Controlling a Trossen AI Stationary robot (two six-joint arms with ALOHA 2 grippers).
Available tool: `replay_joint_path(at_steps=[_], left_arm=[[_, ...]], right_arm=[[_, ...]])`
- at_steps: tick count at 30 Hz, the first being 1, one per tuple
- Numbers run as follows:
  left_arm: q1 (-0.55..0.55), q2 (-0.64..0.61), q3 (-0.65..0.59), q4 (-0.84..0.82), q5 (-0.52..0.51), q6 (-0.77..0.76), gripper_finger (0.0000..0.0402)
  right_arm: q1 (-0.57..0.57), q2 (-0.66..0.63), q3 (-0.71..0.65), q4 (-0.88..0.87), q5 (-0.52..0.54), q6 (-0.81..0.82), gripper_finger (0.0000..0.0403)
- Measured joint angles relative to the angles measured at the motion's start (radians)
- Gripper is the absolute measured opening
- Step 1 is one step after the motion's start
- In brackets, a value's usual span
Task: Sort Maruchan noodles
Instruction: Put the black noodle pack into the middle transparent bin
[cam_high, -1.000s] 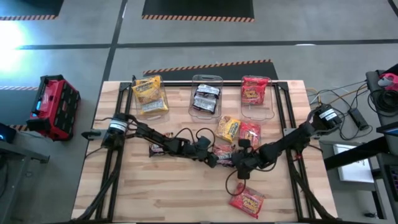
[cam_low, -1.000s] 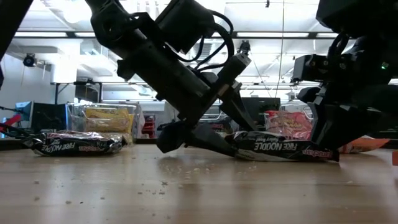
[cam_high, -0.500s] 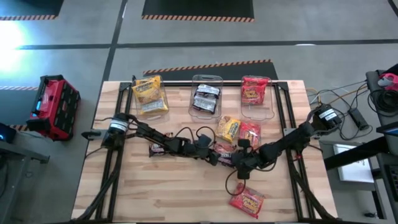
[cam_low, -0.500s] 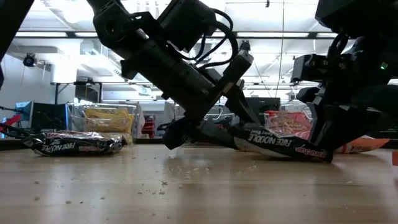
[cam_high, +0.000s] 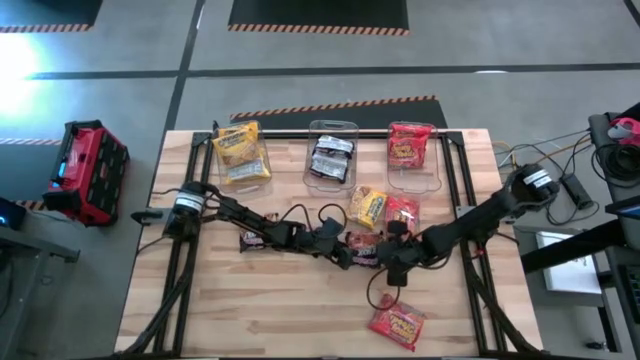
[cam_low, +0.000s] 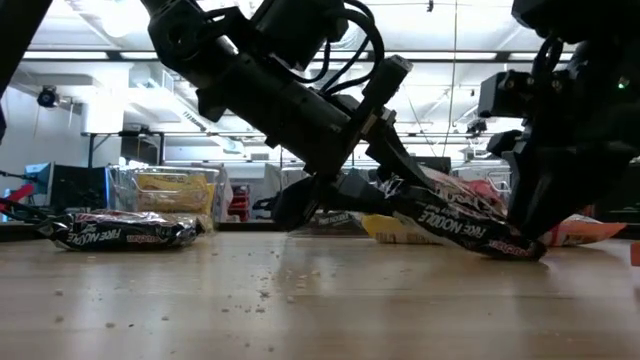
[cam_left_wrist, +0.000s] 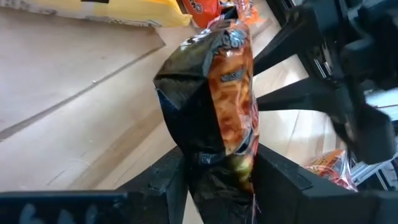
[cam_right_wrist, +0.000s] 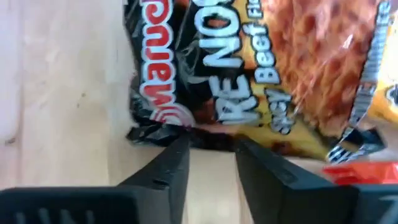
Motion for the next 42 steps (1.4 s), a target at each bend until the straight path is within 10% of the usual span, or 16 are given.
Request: replay_joint_path(at_steps=[21,42], left_arm=[[-0.006,-0.002,0.098,-0.015,0.145,0.486,0.0133],[-0.035,0.016,0.197,-0.122,0.150,0.618,0.0114]], right_arm=[[-0.026,-0.476,0.039,-0.158,-0.095,0.035,0.0208],[-0.030,-0.312,0.018,-0.044,-0.241,0.075,0.0208]])
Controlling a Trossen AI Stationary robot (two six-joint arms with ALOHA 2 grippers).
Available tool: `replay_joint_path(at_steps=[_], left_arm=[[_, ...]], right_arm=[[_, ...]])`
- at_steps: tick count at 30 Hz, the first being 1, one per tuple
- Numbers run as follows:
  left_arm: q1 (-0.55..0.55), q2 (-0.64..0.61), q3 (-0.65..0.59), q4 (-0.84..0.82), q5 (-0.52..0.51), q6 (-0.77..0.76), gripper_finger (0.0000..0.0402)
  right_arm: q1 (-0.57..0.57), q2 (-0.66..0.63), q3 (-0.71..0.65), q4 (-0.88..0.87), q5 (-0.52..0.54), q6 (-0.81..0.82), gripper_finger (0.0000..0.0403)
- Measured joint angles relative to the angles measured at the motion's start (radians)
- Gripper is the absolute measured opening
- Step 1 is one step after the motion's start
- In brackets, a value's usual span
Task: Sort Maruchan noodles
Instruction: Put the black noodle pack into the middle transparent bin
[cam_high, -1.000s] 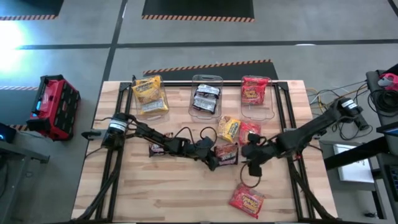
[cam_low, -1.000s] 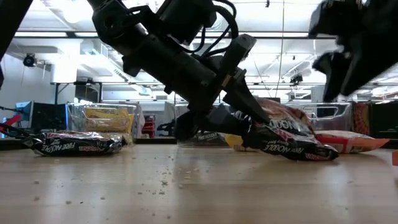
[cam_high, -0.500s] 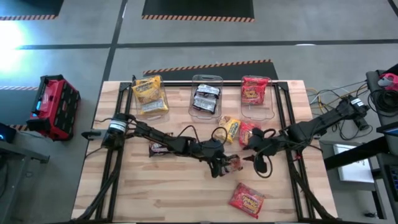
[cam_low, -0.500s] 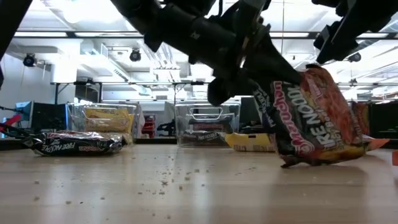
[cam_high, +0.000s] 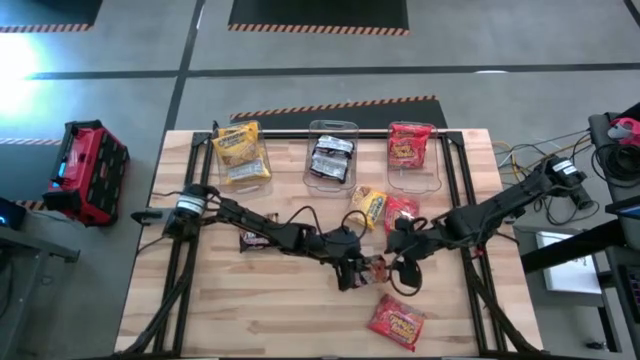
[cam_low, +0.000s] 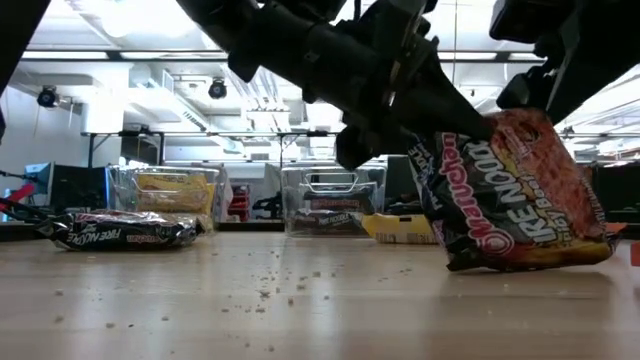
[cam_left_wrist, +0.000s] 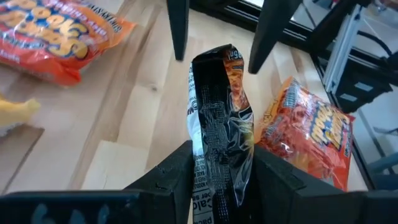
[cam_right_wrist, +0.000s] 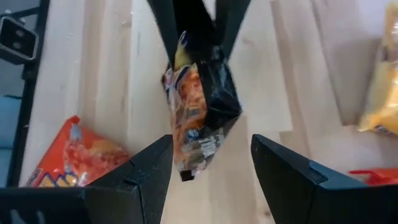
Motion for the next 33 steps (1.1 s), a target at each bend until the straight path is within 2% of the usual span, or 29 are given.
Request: replay_joint_path(at_steps=[8,25,33], left_arm=[[-0.001,0.000,0.038,-0.014,0.034,0.030,0.0114],[0.000,0.000,0.116,-0.029,-0.008,0.137,0.0113],[0.000,0.012,0.121,-0.028,-0.032,0.137,0.0113]], right_arm=[[-0.001,-0.016,0.022,0.003,-0.017,-0.012,0.0208],[-0.002,0.045,0.024,0.063,-0.043,-0.035,0.0206],[-0.002,0.045,0.024,0.076,-0.041,-0.059,0.0154]])
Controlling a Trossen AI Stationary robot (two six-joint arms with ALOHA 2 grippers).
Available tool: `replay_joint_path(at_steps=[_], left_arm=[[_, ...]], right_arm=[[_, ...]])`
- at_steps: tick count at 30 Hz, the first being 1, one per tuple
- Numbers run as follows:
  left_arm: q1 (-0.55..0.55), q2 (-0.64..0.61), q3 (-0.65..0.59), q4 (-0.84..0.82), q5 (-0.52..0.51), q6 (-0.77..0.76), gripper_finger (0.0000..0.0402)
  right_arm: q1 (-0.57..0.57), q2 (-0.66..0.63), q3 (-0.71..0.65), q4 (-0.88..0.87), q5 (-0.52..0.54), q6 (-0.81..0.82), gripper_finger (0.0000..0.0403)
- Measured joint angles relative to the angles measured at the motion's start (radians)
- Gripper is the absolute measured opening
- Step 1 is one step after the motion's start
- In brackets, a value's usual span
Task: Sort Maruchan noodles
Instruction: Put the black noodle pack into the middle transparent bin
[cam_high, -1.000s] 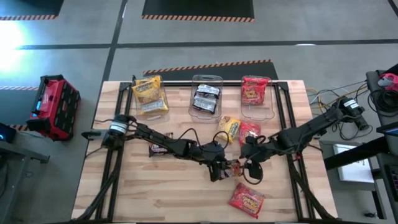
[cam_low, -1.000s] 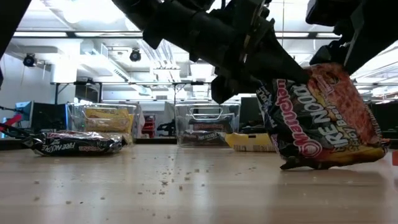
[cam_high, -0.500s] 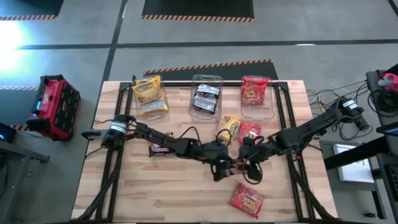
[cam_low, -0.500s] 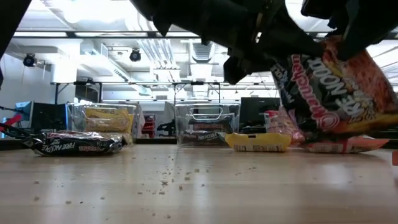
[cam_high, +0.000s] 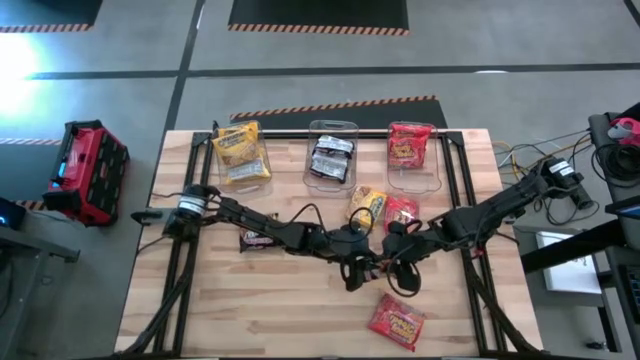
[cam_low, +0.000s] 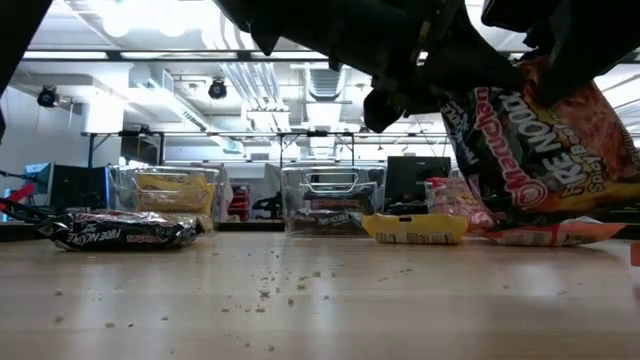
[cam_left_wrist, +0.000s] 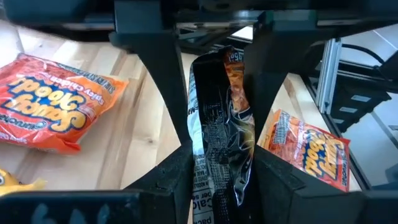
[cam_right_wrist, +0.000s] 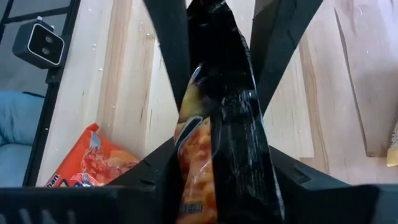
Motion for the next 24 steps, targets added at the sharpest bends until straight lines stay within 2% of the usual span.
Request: replay_joint_path(at_steps=[5,17,24], left_arm=[[-0.001,0.000,0.006,-0.001,-0.020,-0.003,0.0113],[0.002,-0.007,0.006,-0.014,-0.045,-0.009,0.0114],[0.002,-0.016,0.008,-0.072,-0.049,-0.043,0.0147]], right_arm=[[0.000,0.000,0.000,-0.001,0.004,0.004,0.0124],[-0.001,0.000,0.000,-0.007,0.009,0.009,0.0121],[-0.001,0.000,0.000,-0.023,0.000,0.009,0.0123]])
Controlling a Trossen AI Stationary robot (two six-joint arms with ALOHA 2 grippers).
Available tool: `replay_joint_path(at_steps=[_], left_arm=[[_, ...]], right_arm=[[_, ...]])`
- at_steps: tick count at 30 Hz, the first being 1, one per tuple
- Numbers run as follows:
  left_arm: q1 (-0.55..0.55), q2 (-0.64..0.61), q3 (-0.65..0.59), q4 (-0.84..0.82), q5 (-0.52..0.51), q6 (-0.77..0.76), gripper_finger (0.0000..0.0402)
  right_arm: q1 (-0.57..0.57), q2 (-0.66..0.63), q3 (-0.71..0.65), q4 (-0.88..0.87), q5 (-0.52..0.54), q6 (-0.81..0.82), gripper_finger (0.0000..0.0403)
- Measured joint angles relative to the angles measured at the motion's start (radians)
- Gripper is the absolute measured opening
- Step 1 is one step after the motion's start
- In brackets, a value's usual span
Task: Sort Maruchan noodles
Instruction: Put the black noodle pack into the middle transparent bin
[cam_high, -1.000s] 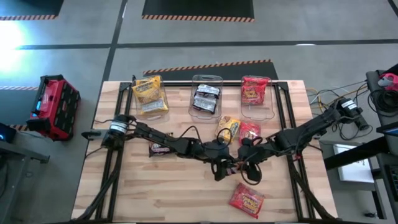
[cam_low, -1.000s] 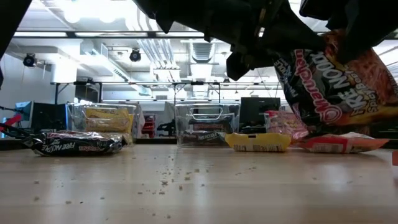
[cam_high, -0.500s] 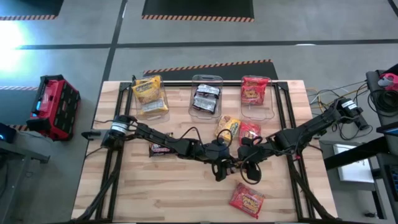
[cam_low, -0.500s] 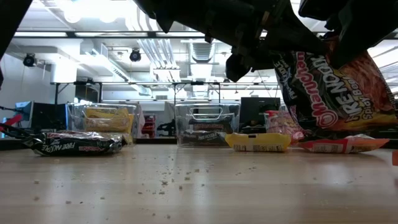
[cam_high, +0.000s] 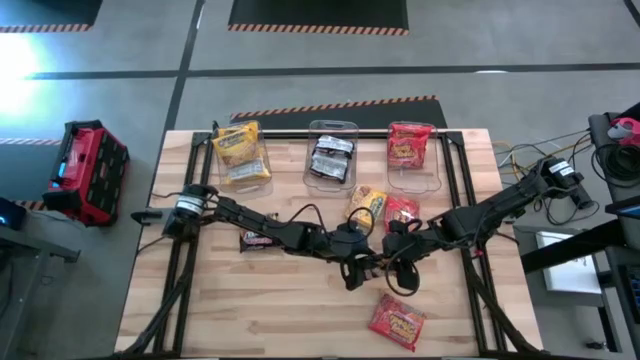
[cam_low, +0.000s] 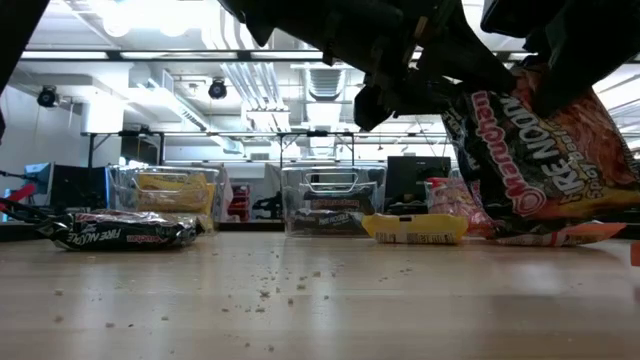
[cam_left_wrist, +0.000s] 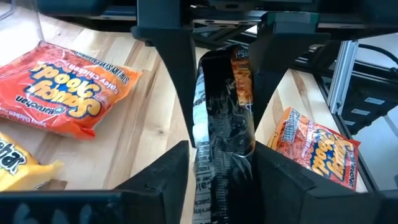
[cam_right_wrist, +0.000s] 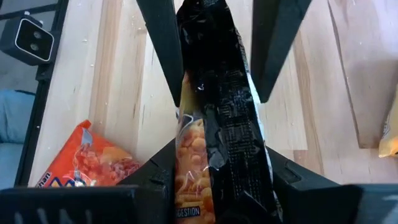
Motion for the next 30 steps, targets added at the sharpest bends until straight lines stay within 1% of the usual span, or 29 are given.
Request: replay_joint_path(at_steps=[5,8,11,13,19,23,28,30], left_arm=[[0.001,-0.003,0.000,-0.004,-0.002,0.014,0.0180],[0.001,-0.009,0.000,-0.011,-0.027,0.066,0.0194],[0.001,-0.026,0.000,-0.026,-0.107,0.173,0.0201],[0.007,-0.043,0.000,-0.044,-0.152,0.200,0.0204],[0.012,-0.101,0.000,-0.150,-0.174,0.196,0.0206],[0.009,-0.127,0.000,-0.245,-0.185,0.178,0.0206],[-0.012,-0.129,-0.005,-0.386,-0.189,0.095,0.0206],[-0.027,-0.129,-0.018,-0.390,-0.225,0.066,0.0206]], right_arm=[[0.001,0.000,0.000,-0.002,-0.003,-0.006,0.0121],[0.001,0.000,0.000,-0.029,-0.003,-0.001,0.0123],[0.000,0.000,0.000,-0.065,0.009,0.013,0.0122],[-0.003,0.000,0.000,-0.093,-0.001,0.024,0.0119],[-0.007,-0.011,0.000,-0.135,0.012,0.028,0.0118],[-0.021,-0.033,0.000,-0.170,0.086,0.009,0.0118],[-0.048,-0.074,0.000,-0.198,0.243,-0.045,0.0119],[-0.062,-0.091,0.000,-0.187,0.300,-0.088,0.0118]])
